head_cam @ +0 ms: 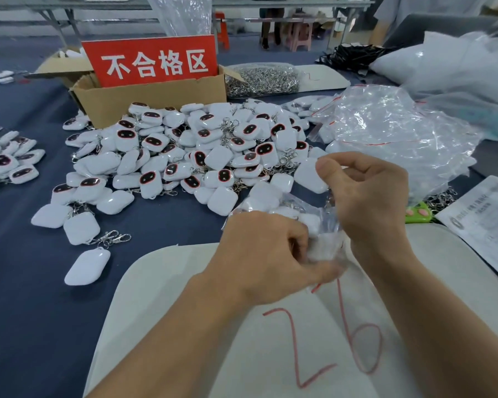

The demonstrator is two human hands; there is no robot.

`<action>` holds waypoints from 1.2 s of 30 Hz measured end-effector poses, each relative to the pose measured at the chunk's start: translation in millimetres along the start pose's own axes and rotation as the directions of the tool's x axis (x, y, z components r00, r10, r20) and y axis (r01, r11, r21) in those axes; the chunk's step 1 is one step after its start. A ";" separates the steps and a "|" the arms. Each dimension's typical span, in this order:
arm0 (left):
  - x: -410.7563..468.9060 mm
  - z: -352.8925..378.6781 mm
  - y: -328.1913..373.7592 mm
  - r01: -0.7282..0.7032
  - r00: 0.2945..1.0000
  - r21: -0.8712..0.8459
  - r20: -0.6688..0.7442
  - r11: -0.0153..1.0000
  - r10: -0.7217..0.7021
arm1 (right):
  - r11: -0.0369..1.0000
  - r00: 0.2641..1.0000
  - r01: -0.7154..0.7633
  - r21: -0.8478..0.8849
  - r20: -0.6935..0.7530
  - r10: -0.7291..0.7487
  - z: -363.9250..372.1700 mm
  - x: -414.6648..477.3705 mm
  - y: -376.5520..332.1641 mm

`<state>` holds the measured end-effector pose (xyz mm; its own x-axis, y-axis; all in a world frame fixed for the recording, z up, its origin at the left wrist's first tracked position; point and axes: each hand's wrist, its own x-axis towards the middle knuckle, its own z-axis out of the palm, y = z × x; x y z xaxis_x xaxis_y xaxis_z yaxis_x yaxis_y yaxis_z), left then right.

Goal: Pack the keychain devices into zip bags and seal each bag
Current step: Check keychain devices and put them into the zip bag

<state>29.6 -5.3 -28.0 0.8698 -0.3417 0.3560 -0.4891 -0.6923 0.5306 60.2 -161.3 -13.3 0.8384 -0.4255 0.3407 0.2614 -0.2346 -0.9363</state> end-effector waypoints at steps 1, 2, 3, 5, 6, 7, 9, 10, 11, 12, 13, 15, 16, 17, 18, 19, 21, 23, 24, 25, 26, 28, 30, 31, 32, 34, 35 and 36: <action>-0.1 -0.1 -1.1 -0.037 0.999 0.037 0.017 0.999 0.037 | 1.000 1.000 -0.011 0.016 -0.017 0.011 -1.2 1.7 -1.3; -0.3 0.4 -2.5 -0.067 0.997 0.054 0.033 0.996 0.065 | 0.999 0.999 -0.025 0.039 -0.027 0.026 -2.3 3.2 -3.1; -1.0 1.0 -3.0 -0.086 0.996 0.062 0.045 0.994 0.083 | 0.996 0.999 -0.046 0.077 -0.026 0.048 -3.4 4.2 -5.6; -2.3 1.8 -1.2 -0.065 0.997 0.045 0.041 0.997 0.063 | 0.978 0.995 -0.101 0.185 0.007 0.102 -7.4 6.7 -10.1; -2.2 1.6 -0.2 -0.017 1.000 0.000 0.019 1.000 0.017 | 0.964 0.992 -0.127 0.232 0.043 0.120 -10.6 8.0 -11.6; -1.3 1.3 0.9 0.051 0.999 -0.074 -0.008 0.996 -0.052 | 0.952 0.987 -0.148 0.269 0.093 0.127 -14.1 9.4 -12.7; 1.9 0.4 1.6 0.175 0.978 -0.270 -0.060 0.947 -0.198 | 0.939 0.973 -0.172 0.299 0.201 0.114 -19.7 10.7 -15.3; 4.0 -0.4 1.1 0.210 0.964 -0.360 -0.078 0.909 -0.254 | 0.938 0.964 -0.175 0.300 0.246 0.102 -21.8 10.9 -16.0; 6.1 -1.6 0.2 0.230 0.951 -0.420 -0.096 0.878 -0.295 | 0.938 0.955 -0.177 0.298 0.283 0.090 -23.3 10.8 -16.7; 7.9 -3.0 -1.0 0.240 0.940 -0.454 -0.113 0.858 -0.323 | 0.942 0.946 -0.173 0.288 0.316 0.077 -23.5 10.3 -17.0; 9.2 -4.2 -2.4 0.243 0.932 -0.470 -0.128 0.848 -0.339 | 0.955 0.939 -0.158 0.250 0.339 0.067 -22.5 9.2 -16.6; 9.2 -4.9 -3.4 0.224 0.928 -0.484 -0.158 0.846 -0.336 | 0.995 0.934 -0.071 0.071 0.355 0.042 -17.8 5.1 -14.4; 8.0 -4.4 -3.4 0.204 0.932 -0.472 -0.175 0.858 -0.318 | 0.999 0.934 -0.009 -0.032 0.355 0.020 -14.1 2.3 -12.7; 6.2 -3.4 -2.7 0.178 0.937 -0.444 -0.196 0.878 -0.289 | 0.992 0.934 0.053 -0.119 0.358 -0.007 -10.6 -0.7 -11.0; 4.3 -2.5 -2.0 0.149 0.942 -0.405 -0.221 0.902 -0.254 | 0.978 0.931 0.105 -0.183 0.364 -0.032 -7.1 -3.4 -9.5; 2.8 -1.6 -1.6 0.119 0.943 -0.365 -0.249 0.923 -0.220 | 0.964 0.927 0.137 -0.226 0.373 -0.044 -3.9 -5.8 -8.7; 1.4 -1.7 -1.9 0.064 0.943 -0.323 -0.291 0.944 -0.163 | 0.959 0.929 0.121 -0.256 0.370 -0.019 0.7 -9.5 -7.5; 1.2 -3.8 -1.1 0.010 0.950 -0.323 -0.292 0.946 -0.110 | 0.953 0.934 0.081 -0.293 0.357 0.030 3.7 -11.4 -7.2; 1.3 -4.8 -0.6 -0.005 0.954 -0.330 -0.284 0.944 -0.094 | 0.956 0.928 0.050 -0.288 0.366 0.062 4.6 -12.1 -8.7; 1.6 -5.4 -0.3 -0.010 0.956 -0.337 -0.281 0.942 -0.090 | 0.969 0.913 -0.002 -0.246 0.395 0.102 4.3 -12.1 -10.9; 2.2 -5.9 -0.5 -0.011 0.953 -0.340 -0.288 0.940 -0.092 | 0.984 0.884 -0.068 -0.166 0.448 0.137 2.9 -11.2 -12.9; 3.6 -7.1 -3.0 -0.012 0.942 -0.347 -0.318 0.938 -0.106 | 0.983 0.788 -0.179 -0.048 0.592 0.172 -1.2 -8.4 -19.3; 4.4 -8.8 -5.9 -0.019 0.935 -0.360 -0.336 0.933 -0.111 | 0.979 0.735 -0.194 -0.067 0.650 0.191 -2.6 -9.1 -24.5; 4.2 -9.2 -6.3 -0.035 0.936 -0.366 -0.337 0.930 -0.098 | 0.979 0.748 -0.180 -0.097 0.633 0.200 -1.8 -10.0 -24.4; 3.6 -8.8 -5.4 -0.053 0.942 -0.371 -0.328 0.927 -0.077 | 0.980 0.776 -0.138 -0.146 0.598 0.199 -0.7 -11.3 -24.1; 0.4 -6.2 -0.4 -0.092 0.958 -0.388 -0.287 0.917 -0.026 | 0.943 0.828 0.032 -0.332 0.537 0.161 1.4 -14.3 -23.6; -1.7 -4.4 2.5 -0.115 0.963 -0.398 -0.268 0.910 0.005 | 0.887 0.849 0.124 -0.445 0.511 0.138 1.8 -15.3 -22.8; -3.7 -2.8 5.1 -0.139 0.966 -0.400 -0.256 0.906 0.035 | 0.824 0.869 0.186 -0.536 0.481 0.118 1.2 -14.9 -23.1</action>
<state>23.7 -5.8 -24.5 0.8065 -0.1918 0.5593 -0.5899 -0.3252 0.7391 42.3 -148.4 3.1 0.9892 0.0235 0.1446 0.1144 -0.7407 -0.6620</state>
